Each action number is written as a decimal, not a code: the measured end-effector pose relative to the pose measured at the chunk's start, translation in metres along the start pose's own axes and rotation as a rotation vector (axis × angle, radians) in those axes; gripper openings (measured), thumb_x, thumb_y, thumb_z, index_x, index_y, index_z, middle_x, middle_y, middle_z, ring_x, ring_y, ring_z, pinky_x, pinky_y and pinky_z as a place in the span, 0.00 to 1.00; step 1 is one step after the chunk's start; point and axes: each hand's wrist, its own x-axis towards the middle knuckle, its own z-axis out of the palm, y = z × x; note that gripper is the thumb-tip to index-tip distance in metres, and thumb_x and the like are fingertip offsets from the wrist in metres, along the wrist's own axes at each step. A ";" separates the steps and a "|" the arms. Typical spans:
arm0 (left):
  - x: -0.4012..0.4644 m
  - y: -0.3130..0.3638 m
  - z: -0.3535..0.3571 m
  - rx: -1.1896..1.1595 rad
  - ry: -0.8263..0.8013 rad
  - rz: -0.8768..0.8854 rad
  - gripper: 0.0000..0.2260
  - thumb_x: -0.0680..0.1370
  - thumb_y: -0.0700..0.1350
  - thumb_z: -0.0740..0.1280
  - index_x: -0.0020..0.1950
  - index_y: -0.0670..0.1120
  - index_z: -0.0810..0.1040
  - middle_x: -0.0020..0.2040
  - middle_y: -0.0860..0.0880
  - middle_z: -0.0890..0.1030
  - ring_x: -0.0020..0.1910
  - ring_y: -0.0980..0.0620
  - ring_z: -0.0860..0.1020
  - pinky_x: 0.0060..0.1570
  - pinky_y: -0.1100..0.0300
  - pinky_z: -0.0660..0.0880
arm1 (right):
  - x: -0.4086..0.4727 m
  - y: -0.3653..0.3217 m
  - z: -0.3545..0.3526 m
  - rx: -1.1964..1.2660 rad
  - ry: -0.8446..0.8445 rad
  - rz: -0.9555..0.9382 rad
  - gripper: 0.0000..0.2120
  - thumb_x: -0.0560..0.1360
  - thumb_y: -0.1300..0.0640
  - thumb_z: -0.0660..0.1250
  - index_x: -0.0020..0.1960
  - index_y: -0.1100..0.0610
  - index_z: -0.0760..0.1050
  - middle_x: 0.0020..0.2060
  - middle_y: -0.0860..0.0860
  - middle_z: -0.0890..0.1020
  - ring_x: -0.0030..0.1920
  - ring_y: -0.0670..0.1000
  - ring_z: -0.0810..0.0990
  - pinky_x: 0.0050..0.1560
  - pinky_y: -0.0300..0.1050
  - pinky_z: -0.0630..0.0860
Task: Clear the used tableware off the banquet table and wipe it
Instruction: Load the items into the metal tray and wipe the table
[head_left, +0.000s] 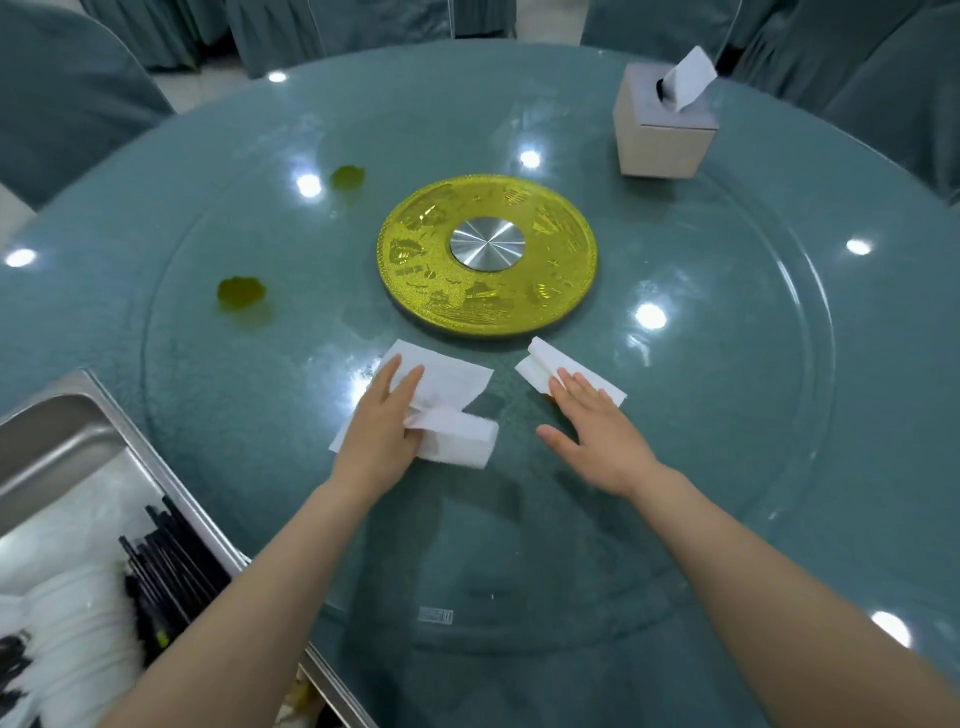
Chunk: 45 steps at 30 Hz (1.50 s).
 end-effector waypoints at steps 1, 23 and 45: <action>0.004 -0.003 -0.003 0.067 0.004 -0.032 0.26 0.74 0.33 0.64 0.72 0.42 0.68 0.75 0.43 0.62 0.72 0.43 0.63 0.68 0.53 0.62 | 0.000 0.000 0.000 -0.005 0.000 0.002 0.34 0.80 0.40 0.53 0.78 0.54 0.47 0.78 0.47 0.46 0.77 0.45 0.42 0.76 0.45 0.40; -0.051 0.010 0.004 0.067 -0.127 -0.023 0.21 0.77 0.32 0.62 0.67 0.47 0.76 0.73 0.51 0.68 0.72 0.50 0.65 0.69 0.59 0.62 | -0.073 0.003 0.008 -0.062 -0.110 -0.130 0.27 0.82 0.49 0.53 0.78 0.50 0.49 0.77 0.44 0.47 0.76 0.42 0.42 0.71 0.33 0.36; -0.001 -0.019 -0.042 0.075 0.283 -0.119 0.26 0.67 0.23 0.59 0.60 0.41 0.81 0.64 0.42 0.78 0.65 0.42 0.73 0.65 0.55 0.66 | 0.011 0.013 -0.009 0.061 0.117 0.201 0.35 0.79 0.41 0.55 0.78 0.58 0.48 0.78 0.51 0.47 0.77 0.50 0.42 0.74 0.46 0.40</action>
